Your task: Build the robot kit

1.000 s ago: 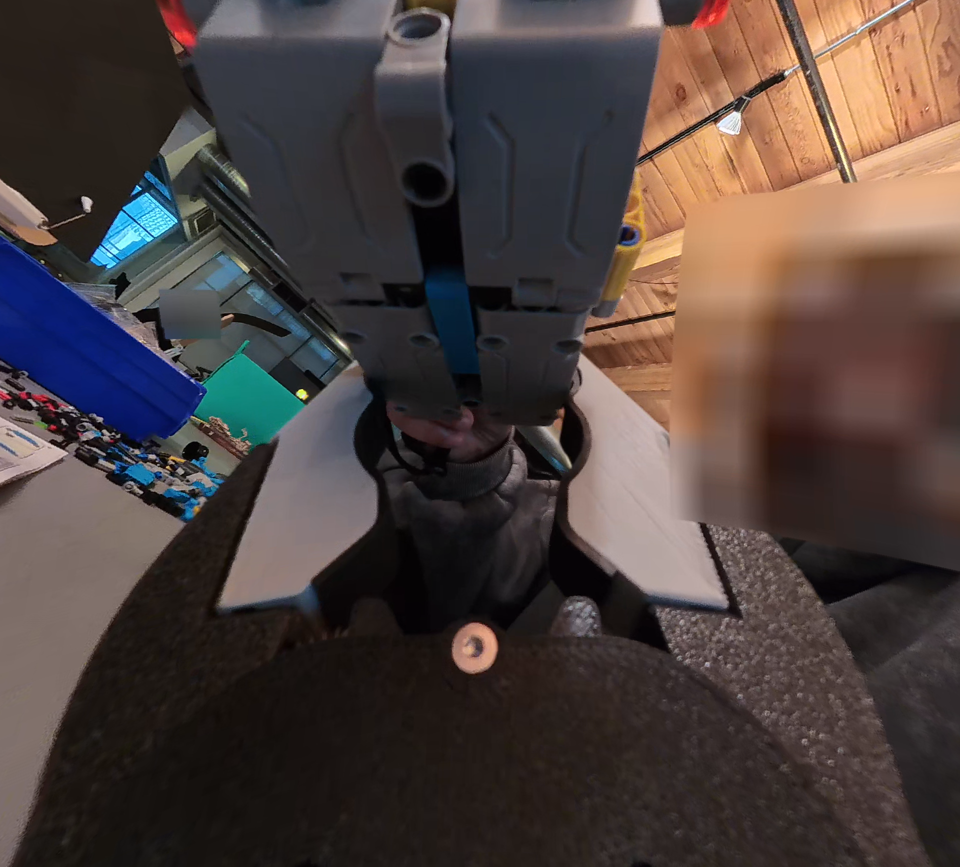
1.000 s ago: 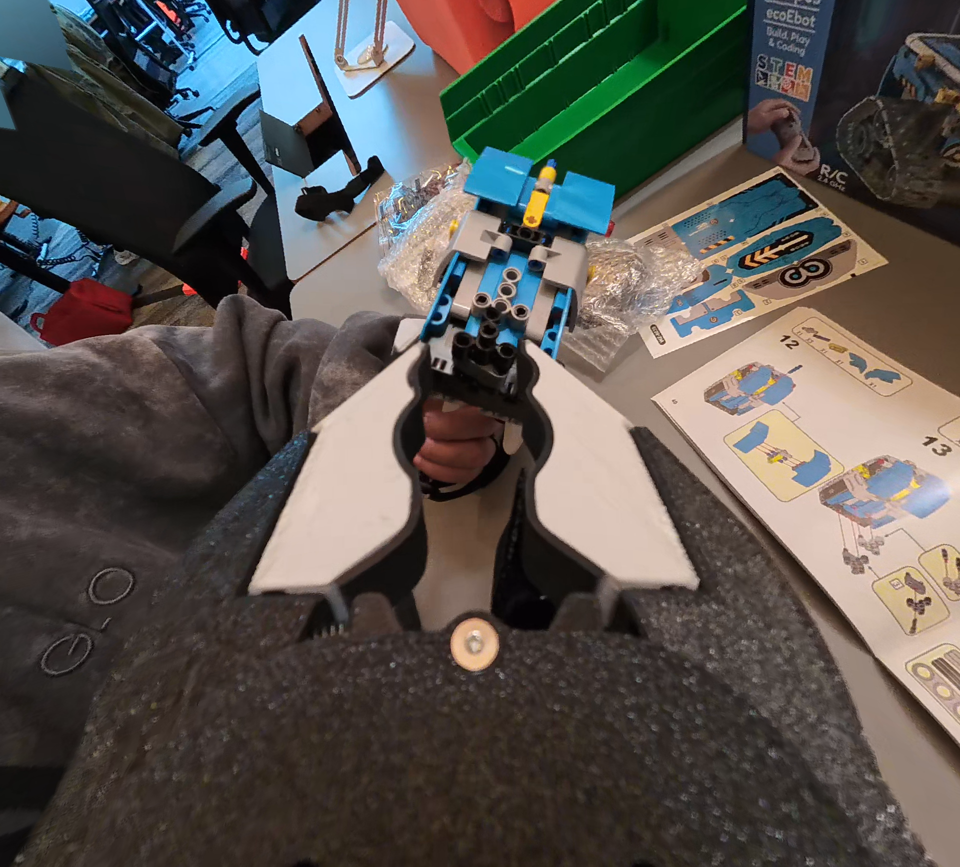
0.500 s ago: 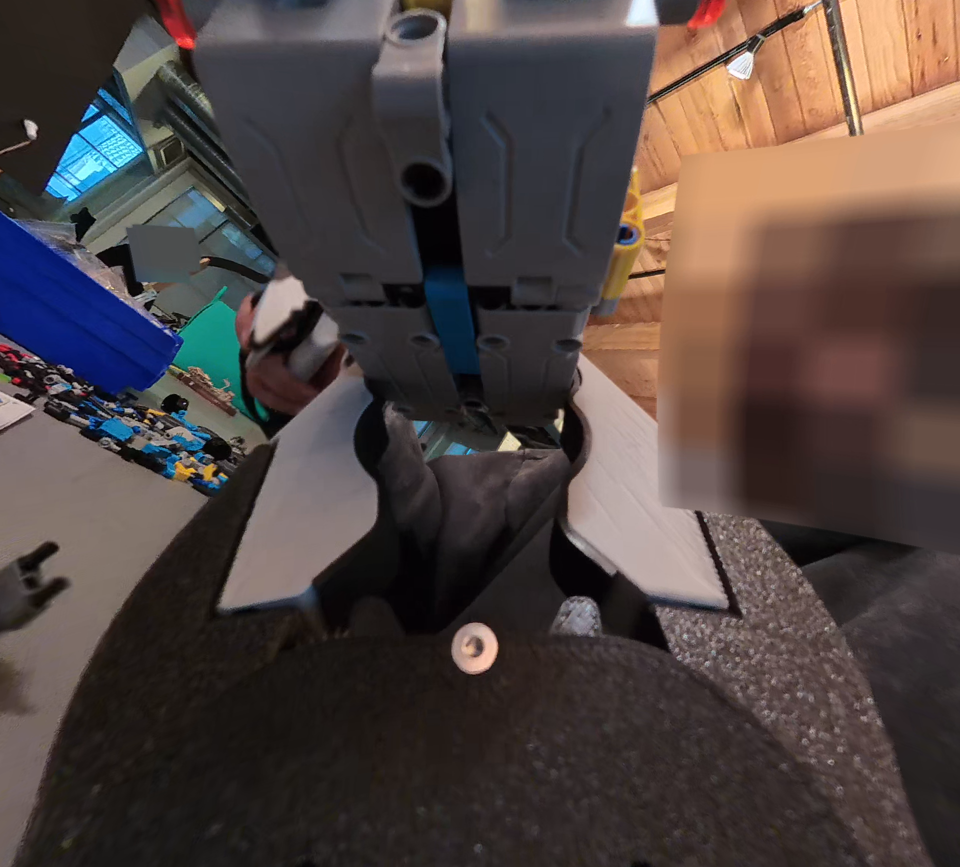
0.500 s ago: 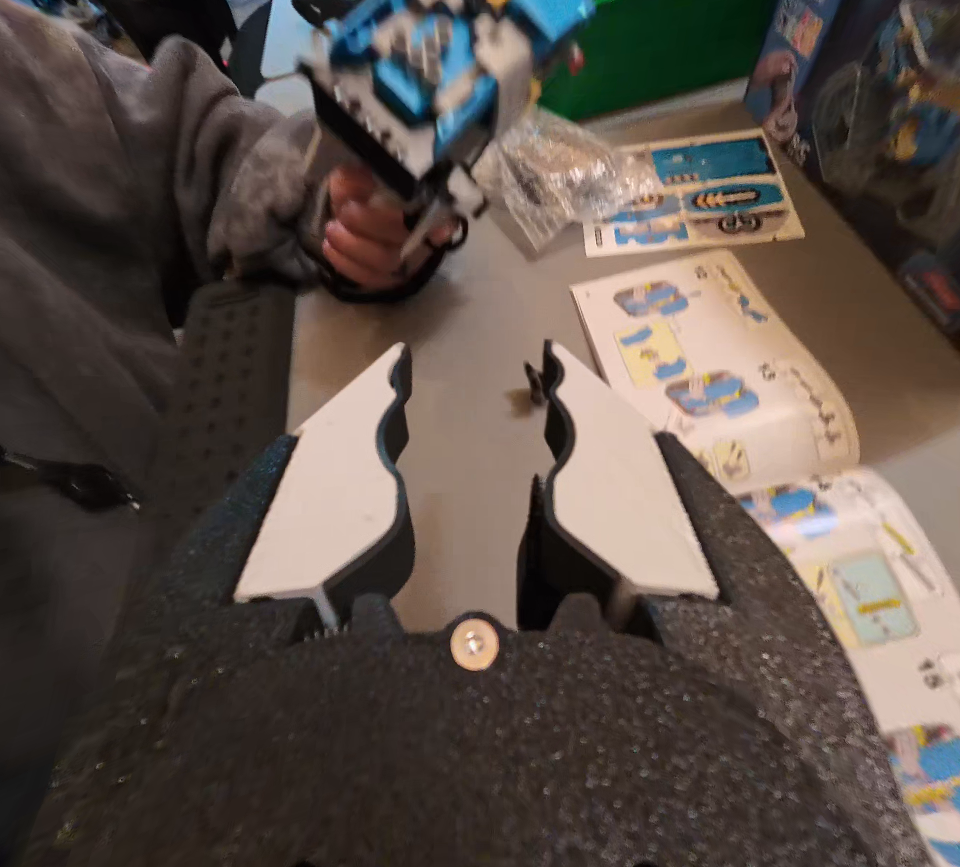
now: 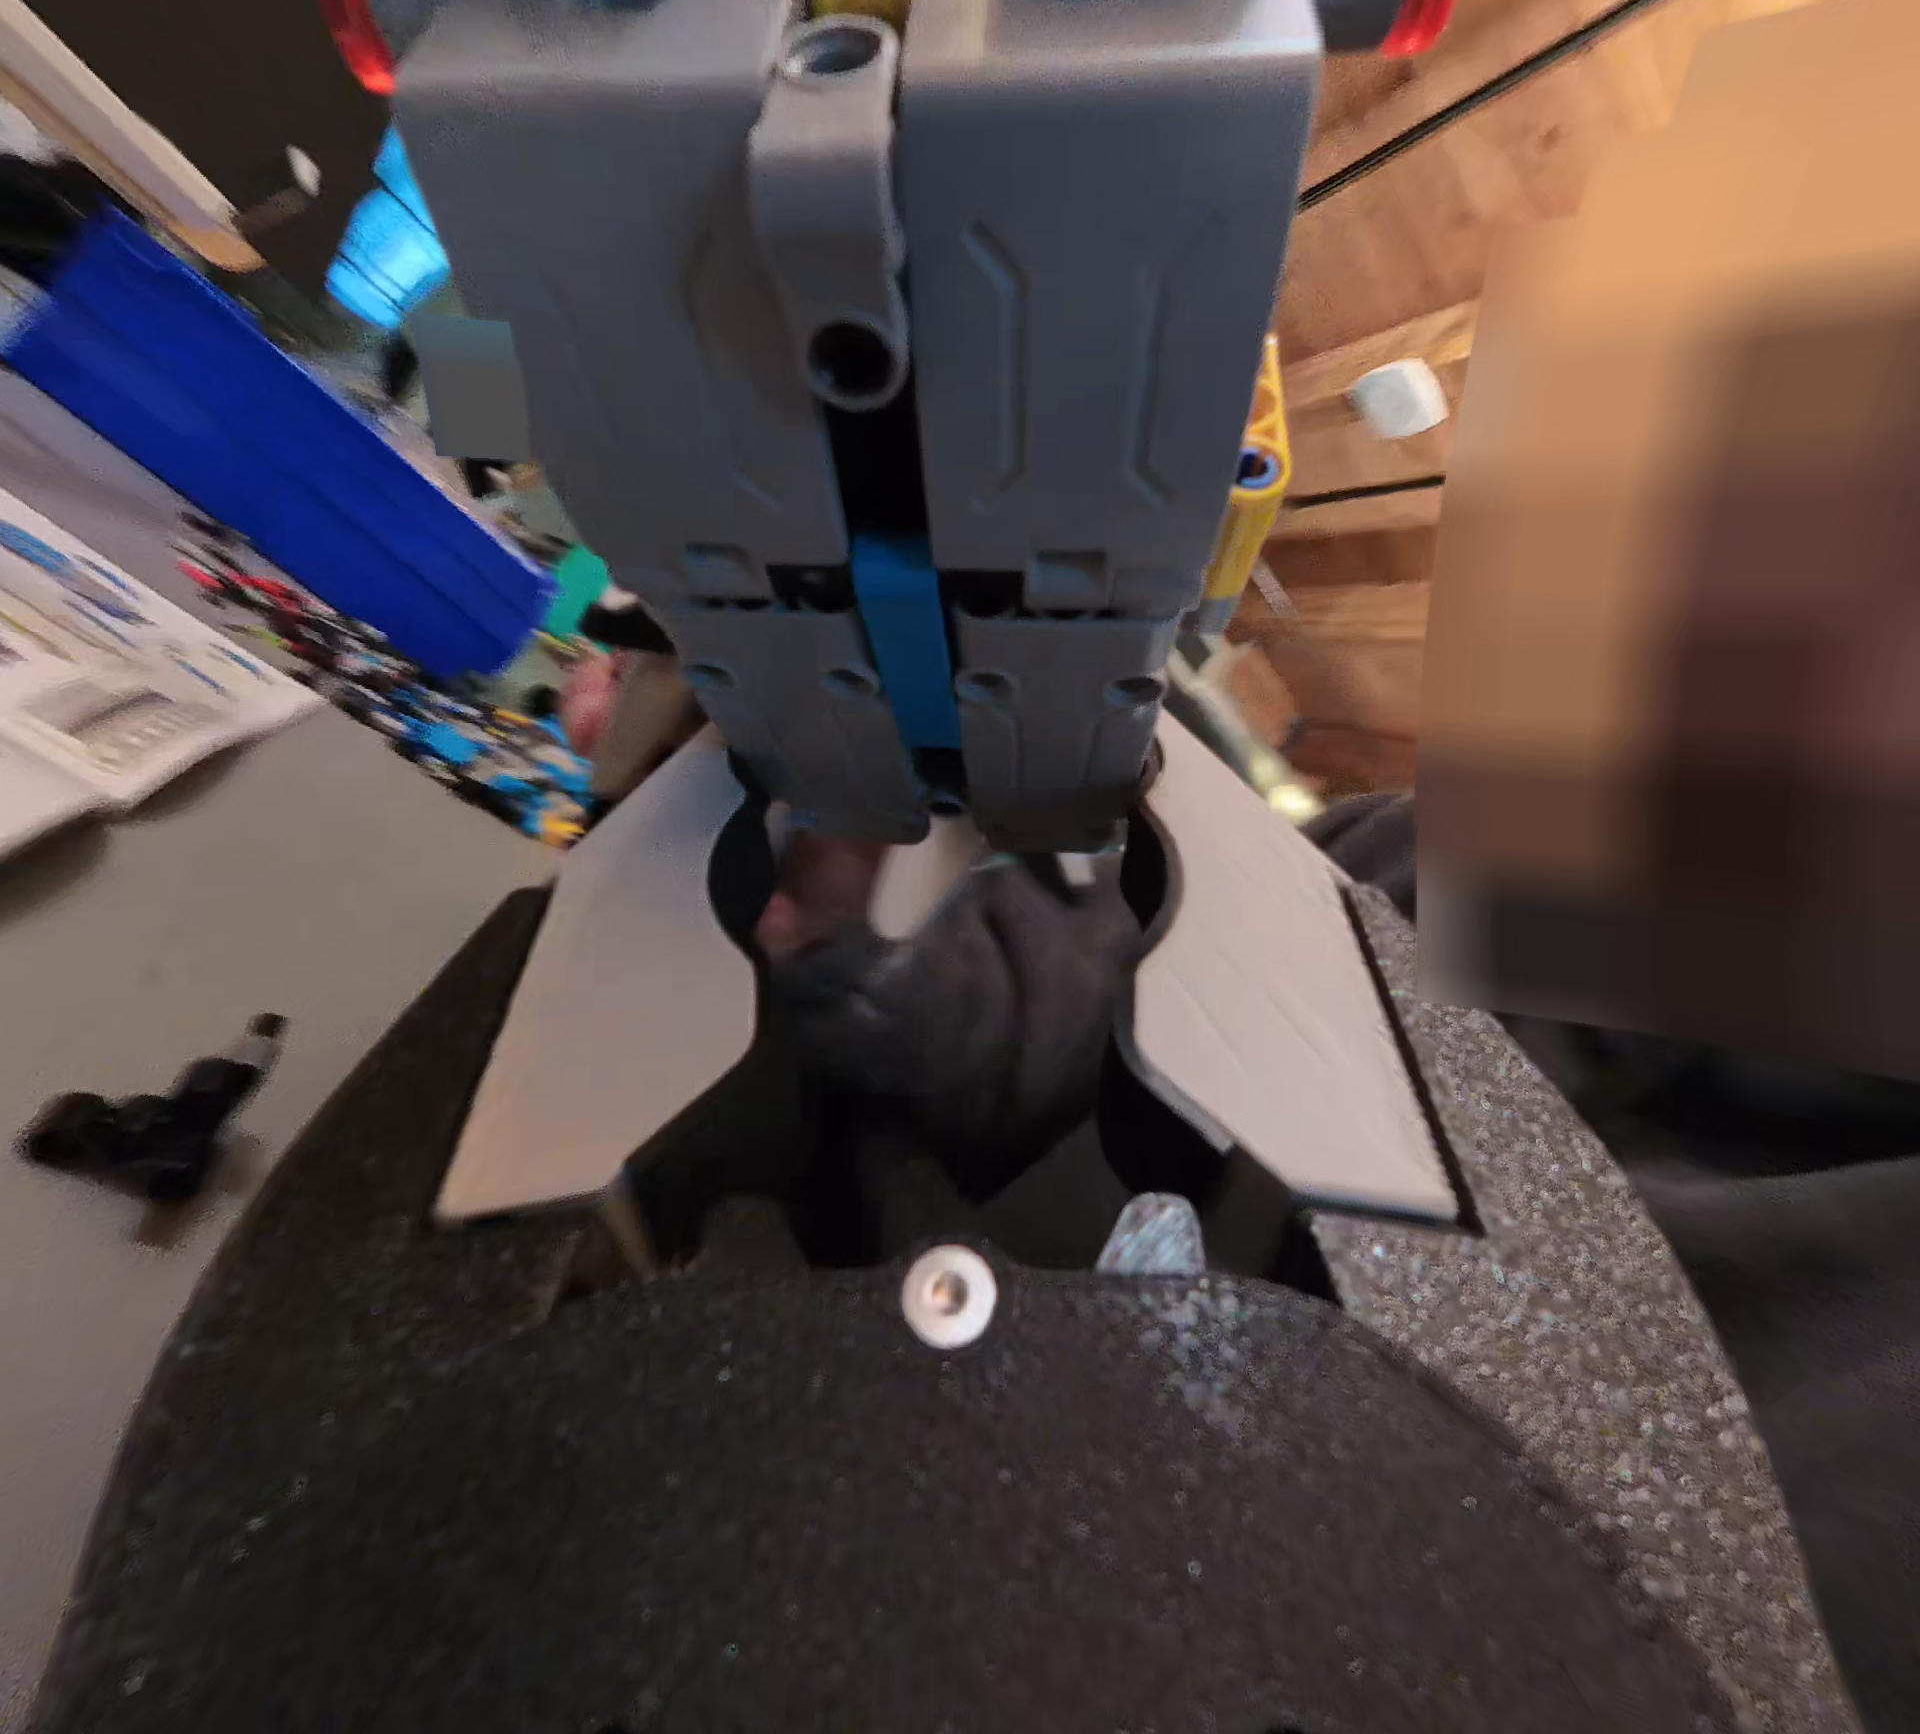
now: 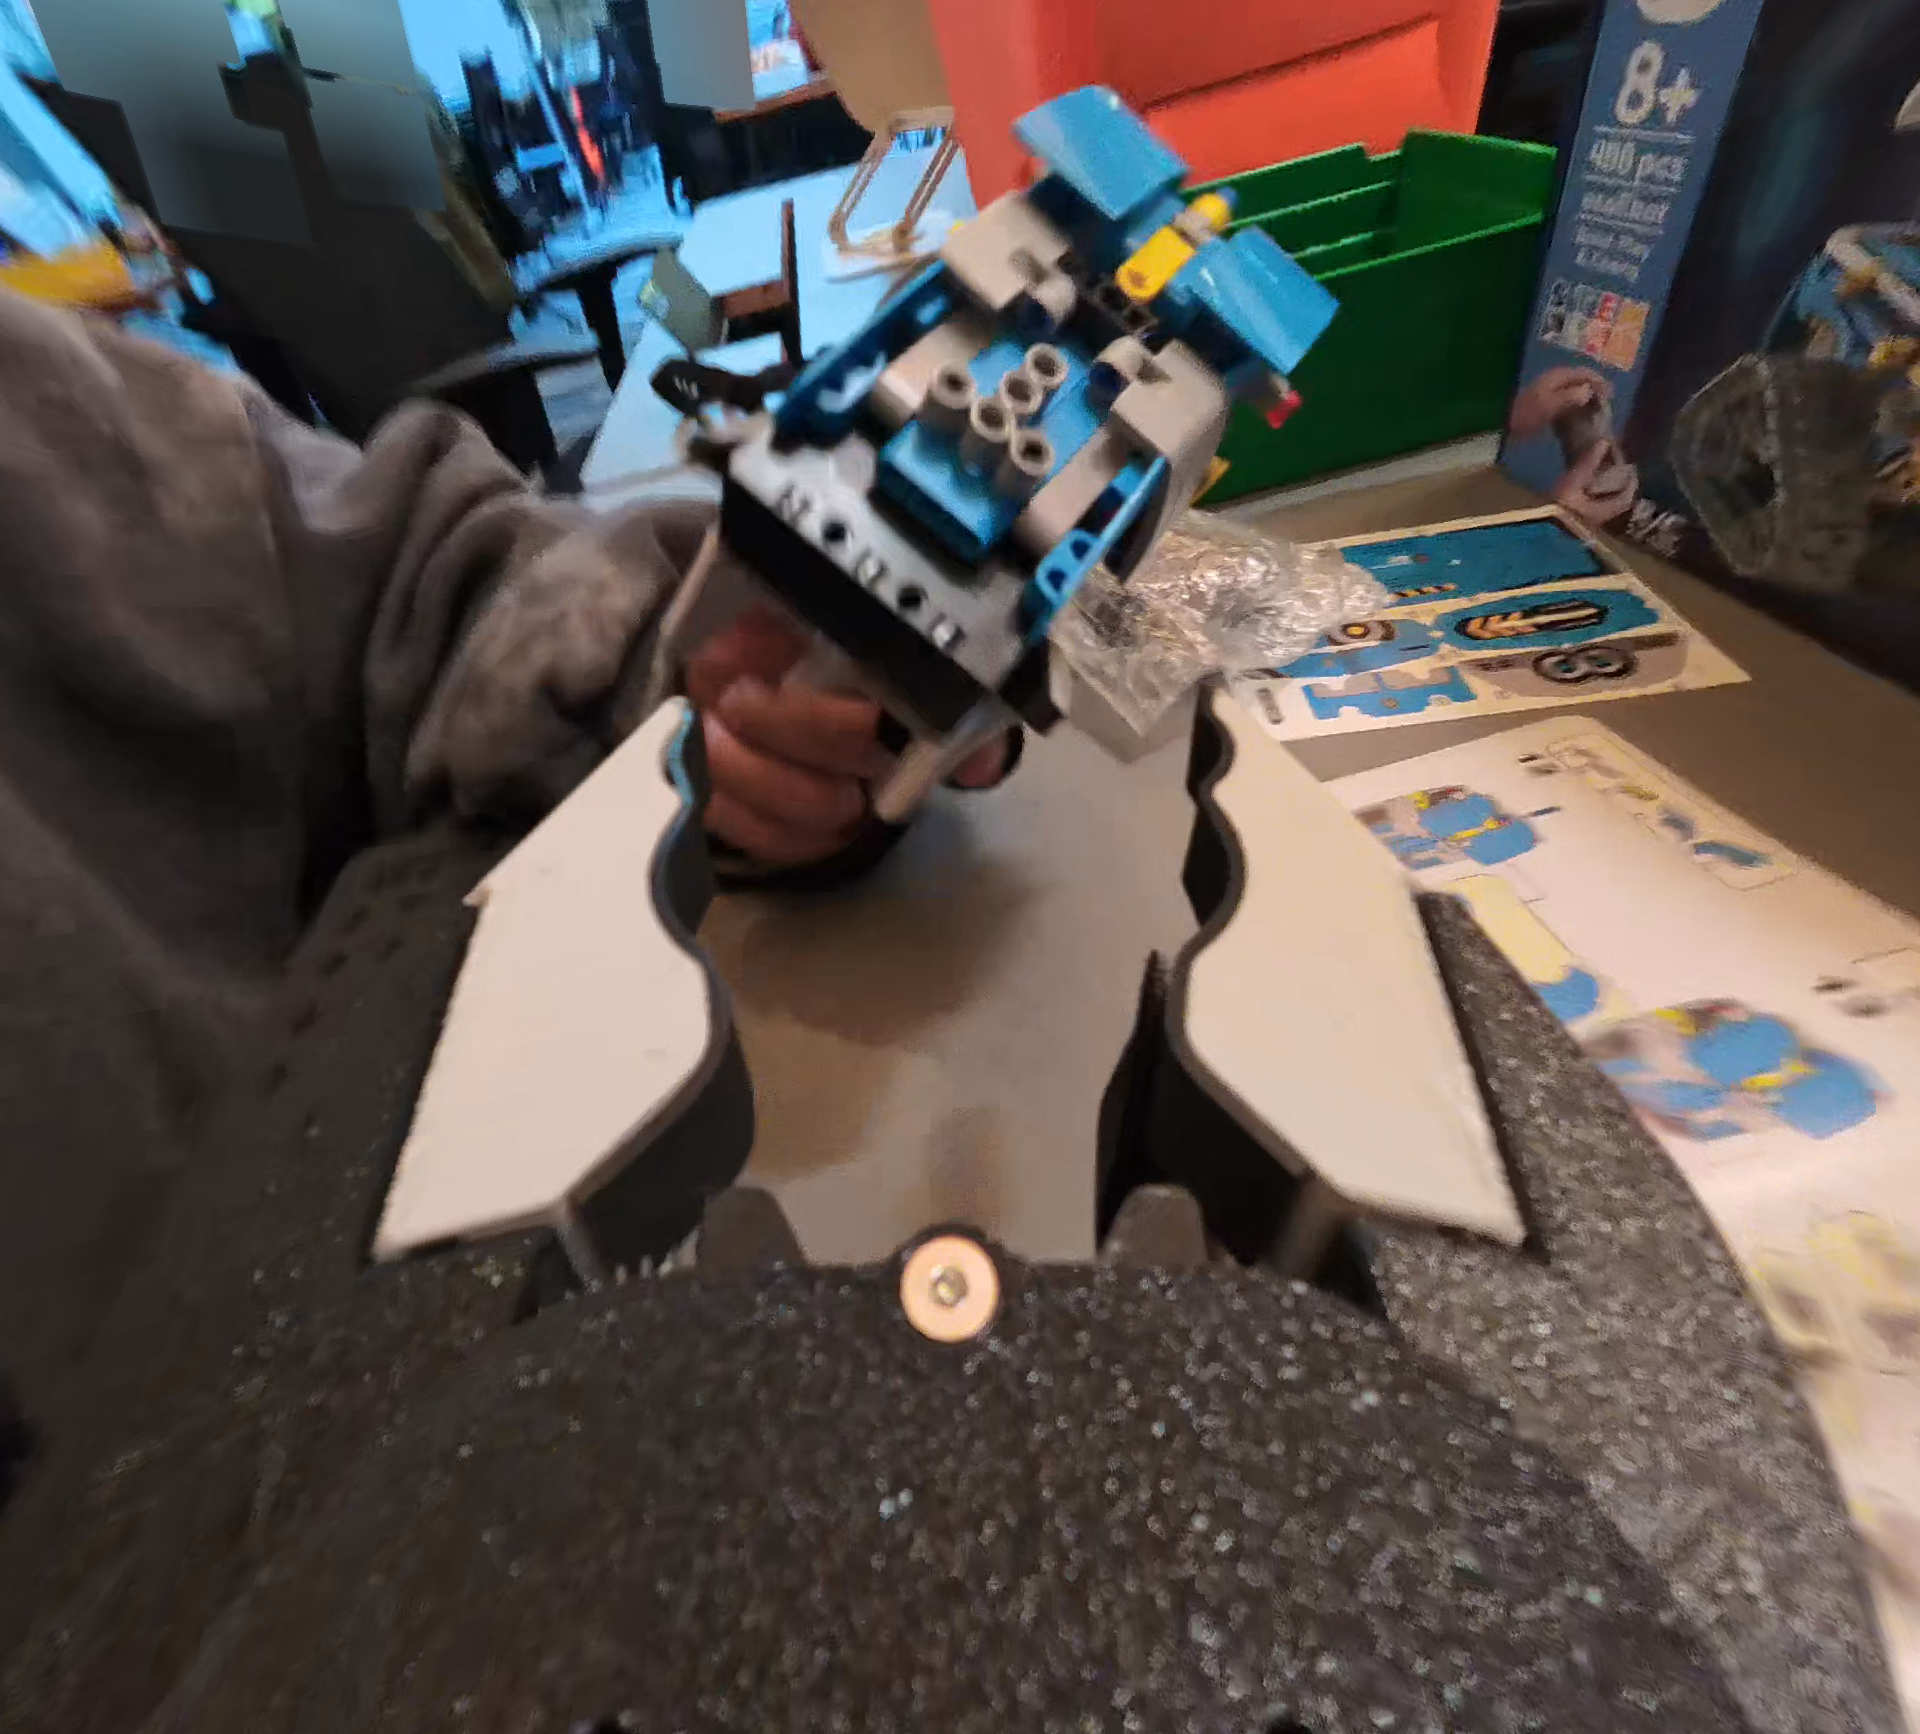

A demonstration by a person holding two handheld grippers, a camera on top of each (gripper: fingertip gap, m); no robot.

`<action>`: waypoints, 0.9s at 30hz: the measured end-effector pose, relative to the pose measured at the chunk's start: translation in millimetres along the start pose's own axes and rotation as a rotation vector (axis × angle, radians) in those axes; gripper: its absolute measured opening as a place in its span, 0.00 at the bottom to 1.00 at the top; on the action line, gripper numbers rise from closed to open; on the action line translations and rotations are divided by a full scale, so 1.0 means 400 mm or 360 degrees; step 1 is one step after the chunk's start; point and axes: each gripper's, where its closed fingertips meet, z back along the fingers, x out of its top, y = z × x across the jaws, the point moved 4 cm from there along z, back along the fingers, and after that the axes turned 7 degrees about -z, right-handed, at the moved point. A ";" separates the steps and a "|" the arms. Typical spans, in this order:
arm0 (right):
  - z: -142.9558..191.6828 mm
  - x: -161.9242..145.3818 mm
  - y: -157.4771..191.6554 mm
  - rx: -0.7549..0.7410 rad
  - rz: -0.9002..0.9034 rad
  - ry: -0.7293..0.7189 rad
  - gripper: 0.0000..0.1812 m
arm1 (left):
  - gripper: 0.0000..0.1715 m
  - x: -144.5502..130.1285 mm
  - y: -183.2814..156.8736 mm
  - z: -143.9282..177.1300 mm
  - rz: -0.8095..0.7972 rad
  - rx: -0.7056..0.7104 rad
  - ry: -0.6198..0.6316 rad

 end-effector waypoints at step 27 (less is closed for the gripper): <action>0.117 -0.066 0.035 0.0251 -0.0240 -0.0014 0.34 | 0.40 -0.110 0.017 -0.026 -0.0505 0.0293 0.0664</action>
